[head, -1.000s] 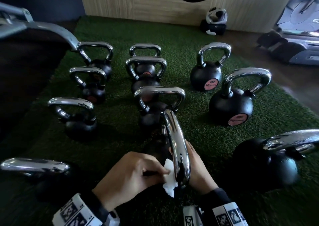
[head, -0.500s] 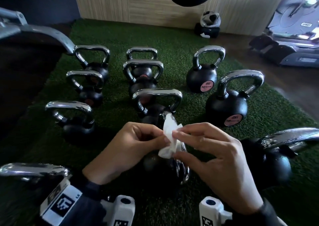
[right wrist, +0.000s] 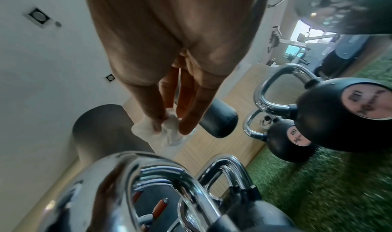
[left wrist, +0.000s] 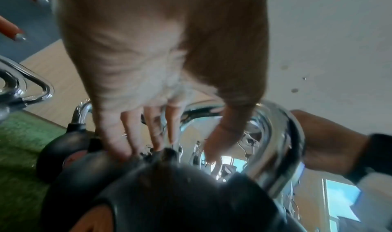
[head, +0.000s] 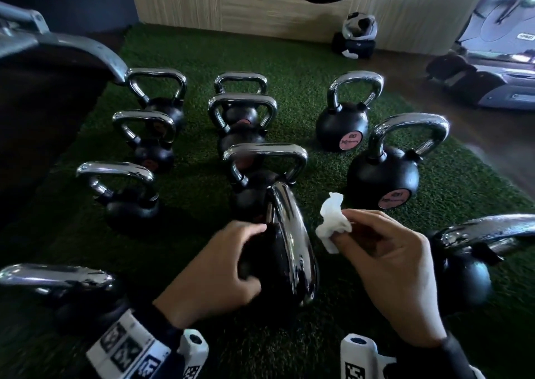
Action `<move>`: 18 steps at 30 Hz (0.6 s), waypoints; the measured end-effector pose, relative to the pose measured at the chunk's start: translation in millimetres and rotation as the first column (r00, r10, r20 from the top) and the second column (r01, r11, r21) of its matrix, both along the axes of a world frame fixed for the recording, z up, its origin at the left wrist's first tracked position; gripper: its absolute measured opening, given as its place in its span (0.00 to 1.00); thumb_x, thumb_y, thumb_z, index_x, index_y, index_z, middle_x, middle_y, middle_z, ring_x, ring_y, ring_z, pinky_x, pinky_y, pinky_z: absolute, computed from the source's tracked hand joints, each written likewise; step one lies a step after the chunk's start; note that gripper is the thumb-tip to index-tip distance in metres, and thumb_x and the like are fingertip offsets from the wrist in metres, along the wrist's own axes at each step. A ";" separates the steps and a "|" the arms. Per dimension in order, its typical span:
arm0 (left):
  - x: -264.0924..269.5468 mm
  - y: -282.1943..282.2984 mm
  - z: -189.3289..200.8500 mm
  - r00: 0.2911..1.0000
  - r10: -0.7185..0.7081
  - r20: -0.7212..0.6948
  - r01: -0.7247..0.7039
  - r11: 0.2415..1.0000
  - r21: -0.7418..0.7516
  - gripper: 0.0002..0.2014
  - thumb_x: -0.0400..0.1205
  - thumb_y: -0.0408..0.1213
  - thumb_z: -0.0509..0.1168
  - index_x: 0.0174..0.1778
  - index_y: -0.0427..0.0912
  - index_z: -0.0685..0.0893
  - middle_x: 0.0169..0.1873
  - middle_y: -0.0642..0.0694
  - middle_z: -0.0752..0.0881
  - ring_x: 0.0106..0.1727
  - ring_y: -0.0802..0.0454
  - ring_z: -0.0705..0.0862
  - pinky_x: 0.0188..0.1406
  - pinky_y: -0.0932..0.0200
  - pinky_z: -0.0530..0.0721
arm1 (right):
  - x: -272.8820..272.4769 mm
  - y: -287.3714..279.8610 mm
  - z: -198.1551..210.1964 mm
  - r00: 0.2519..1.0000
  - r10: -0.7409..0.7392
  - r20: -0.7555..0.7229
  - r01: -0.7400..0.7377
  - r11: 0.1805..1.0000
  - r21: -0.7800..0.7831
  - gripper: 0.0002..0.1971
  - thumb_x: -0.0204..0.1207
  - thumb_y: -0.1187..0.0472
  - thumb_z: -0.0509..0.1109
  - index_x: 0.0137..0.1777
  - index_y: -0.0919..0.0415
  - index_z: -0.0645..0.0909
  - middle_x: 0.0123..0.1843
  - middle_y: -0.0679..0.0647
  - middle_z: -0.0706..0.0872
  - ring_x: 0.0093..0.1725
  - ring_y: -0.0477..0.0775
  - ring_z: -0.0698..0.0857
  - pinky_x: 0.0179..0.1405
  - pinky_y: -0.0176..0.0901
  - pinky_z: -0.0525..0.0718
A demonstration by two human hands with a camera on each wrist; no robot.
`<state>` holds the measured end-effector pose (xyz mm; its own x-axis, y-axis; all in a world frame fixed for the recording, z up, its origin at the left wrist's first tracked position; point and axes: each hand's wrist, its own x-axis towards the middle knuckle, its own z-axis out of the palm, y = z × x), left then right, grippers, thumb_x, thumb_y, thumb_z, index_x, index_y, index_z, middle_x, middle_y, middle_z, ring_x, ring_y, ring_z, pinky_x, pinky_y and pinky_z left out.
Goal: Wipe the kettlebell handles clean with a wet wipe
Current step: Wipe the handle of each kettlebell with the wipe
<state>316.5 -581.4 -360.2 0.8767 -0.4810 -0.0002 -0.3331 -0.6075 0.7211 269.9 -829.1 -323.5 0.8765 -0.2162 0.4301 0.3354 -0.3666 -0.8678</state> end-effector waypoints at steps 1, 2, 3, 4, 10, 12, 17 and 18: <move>-4.7 -5.7 -10.8 0.997 -0.064 -0.045 0.068 0.993 0.099 0.53 0.68 0.54 0.72 0.90 0.57 0.54 0.87 0.60 0.58 0.88 0.63 0.55 0.87 0.60 0.60 | 0.4 -2.6 -4.6 1.000 -0.007 -0.019 0.007 0.999 0.041 0.18 0.68 0.71 0.84 0.50 0.46 0.92 0.49 0.46 0.95 0.47 0.47 0.94 0.50 0.33 0.89; -10.3 -12.8 -21.1 0.993 -0.082 -0.083 0.097 0.977 0.188 0.62 0.67 0.62 0.72 0.91 0.54 0.41 0.90 0.59 0.44 0.90 0.60 0.42 0.90 0.58 0.52 | 0.6 -4.8 -8.9 0.999 -0.012 -0.042 0.015 0.997 0.072 0.17 0.68 0.72 0.84 0.50 0.49 0.92 0.48 0.48 0.95 0.47 0.49 0.95 0.49 0.33 0.89; -16.2 -21.7 -28.5 0.996 -0.065 -0.067 0.081 0.960 0.269 0.69 0.64 0.71 0.71 0.89 0.52 0.31 0.89 0.59 0.34 0.89 0.58 0.34 0.91 0.55 0.48 | 0.7 -6.8 -12.6 0.998 -0.017 -0.067 0.024 0.995 0.094 0.17 0.69 0.72 0.84 0.51 0.51 0.93 0.48 0.49 0.96 0.46 0.50 0.95 0.48 0.33 0.89; -21.8 -31.7 -34.7 1.000 -0.025 0.002 0.023 0.948 0.316 0.74 0.61 0.78 0.68 0.87 0.50 0.26 0.88 0.57 0.29 0.89 0.56 0.30 0.91 0.52 0.46 | 0.8 -8.6 -15.8 0.996 -0.021 -0.088 0.031 0.994 0.109 0.16 0.69 0.73 0.84 0.51 0.53 0.93 0.47 0.50 0.96 0.46 0.51 0.95 0.48 0.33 0.89; -25.5 -63.1 -64.2 0.950 0.185 0.252 -0.229 0.960 0.159 0.71 0.62 0.79 0.66 0.91 0.35 0.46 0.91 0.42 0.52 0.91 0.46 0.52 0.85 0.40 0.67 | 3.9 -12.2 -31.2 0.986 -0.055 -0.158 0.074 0.990 0.118 0.14 0.71 0.70 0.84 0.52 0.52 0.94 0.46 0.49 0.96 0.45 0.49 0.95 0.48 0.40 0.92; -22.6 -62.6 -70.7 0.944 0.183 0.274 -0.222 0.968 0.117 0.68 0.61 0.74 0.70 0.90 0.35 0.53 0.90 0.41 0.57 0.90 0.47 0.57 0.83 0.39 0.69 | 5.0 -13.3 -37.1 0.981 -0.063 -0.185 0.084 0.991 0.106 0.14 0.72 0.69 0.84 0.52 0.50 0.94 0.46 0.48 0.96 0.45 0.50 0.95 0.50 0.47 0.92; -10.5 -48.5 -71.2 0.959 0.110 0.261 -0.122 0.992 0.029 0.64 0.60 0.66 0.76 0.89 0.39 0.59 0.88 0.46 0.62 0.90 0.51 0.59 0.84 0.38 0.67 | 10.9 -15.8 -49.8 0.964 -0.058 -0.261 0.082 0.993 0.085 0.12 0.73 0.65 0.84 0.52 0.47 0.94 0.43 0.44 0.96 0.44 0.46 0.95 0.50 0.47 0.91; -6.3 -42.2 -69.0 0.958 0.077 0.277 -0.075 0.997 -0.019 0.62 0.60 0.64 0.78 0.88 0.39 0.63 0.87 0.46 0.66 0.88 0.49 0.63 0.82 0.36 0.70 | 14.3 -15.1 -51.5 0.960 -0.056 -0.276 0.080 0.994 0.080 0.11 0.73 0.64 0.84 0.53 0.48 0.94 0.43 0.44 0.96 0.45 0.46 0.95 0.51 0.47 0.91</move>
<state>310.2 -623.6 -429.3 0.8756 -0.4122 0.2518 -0.4740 -0.6331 0.6119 284.2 -844.2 -375.0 0.9396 -0.3060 0.1533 0.0587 -0.2972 -0.9530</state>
